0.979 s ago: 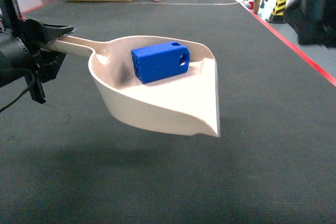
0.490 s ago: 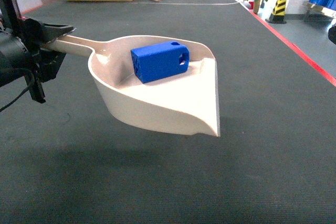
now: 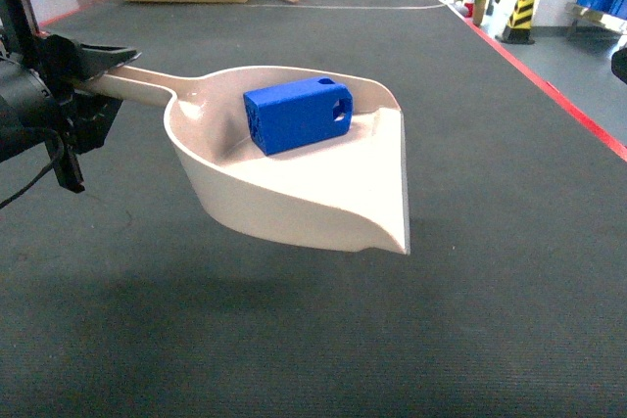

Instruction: Place part in tray to right shelf

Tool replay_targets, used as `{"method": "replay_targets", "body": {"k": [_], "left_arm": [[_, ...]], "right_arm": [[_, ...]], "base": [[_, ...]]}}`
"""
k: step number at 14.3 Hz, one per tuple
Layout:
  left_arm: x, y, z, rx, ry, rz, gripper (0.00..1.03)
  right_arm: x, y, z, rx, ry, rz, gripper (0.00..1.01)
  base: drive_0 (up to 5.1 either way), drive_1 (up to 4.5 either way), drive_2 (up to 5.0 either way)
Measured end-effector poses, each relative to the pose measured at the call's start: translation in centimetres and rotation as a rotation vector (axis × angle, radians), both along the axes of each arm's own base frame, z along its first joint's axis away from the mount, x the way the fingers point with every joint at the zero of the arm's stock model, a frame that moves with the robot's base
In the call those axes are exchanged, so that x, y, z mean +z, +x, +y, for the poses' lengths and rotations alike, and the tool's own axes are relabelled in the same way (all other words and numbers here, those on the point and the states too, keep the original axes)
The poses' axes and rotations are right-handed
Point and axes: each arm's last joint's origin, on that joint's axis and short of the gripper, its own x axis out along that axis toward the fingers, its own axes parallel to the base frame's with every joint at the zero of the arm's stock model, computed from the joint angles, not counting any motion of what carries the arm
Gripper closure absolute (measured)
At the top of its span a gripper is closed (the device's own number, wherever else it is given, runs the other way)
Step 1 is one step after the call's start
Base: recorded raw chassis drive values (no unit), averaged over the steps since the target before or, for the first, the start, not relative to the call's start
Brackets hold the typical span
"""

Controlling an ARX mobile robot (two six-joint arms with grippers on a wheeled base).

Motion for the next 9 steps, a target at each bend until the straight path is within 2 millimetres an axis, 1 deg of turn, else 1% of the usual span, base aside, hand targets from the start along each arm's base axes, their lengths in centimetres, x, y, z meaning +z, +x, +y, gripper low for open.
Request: {"method": "replay_targets", "body": {"k": [3,4,5,8,9], "left_arm": [[0.0,0.0,0.0,0.0,0.0,0.0,0.89],[0.0,0.0,0.0,0.0,0.0,0.0,0.89],[0.0,0.0,0.1,0.002,0.0,0.0,0.89],[0.0,0.0,0.0,-0.004,0.0,0.001,0.89],[0.0,0.0,0.1,0.002,0.0,-0.001,0.89]], "right_arm": [[0.1,0.0,0.0,-0.003,0.003,-0.015,0.03],[-0.6,-0.6,-0.6,-0.089,0.051,-0.203,0.19],[-2.6,-3.6,-2.6,-0.132,0.079,-0.29,0.39],[-2.6,-3.6,-2.6,-0.119,0.082,-0.29,0.01],[-2.7,-3.6,-2.6,-0.119,0.081,-0.29,0.04]], "base": [[0.0,0.0,0.0],[0.0,0.0,0.0],[0.0,0.0,0.0],[0.0,0.0,0.0],[0.0,0.0,0.0]]}}
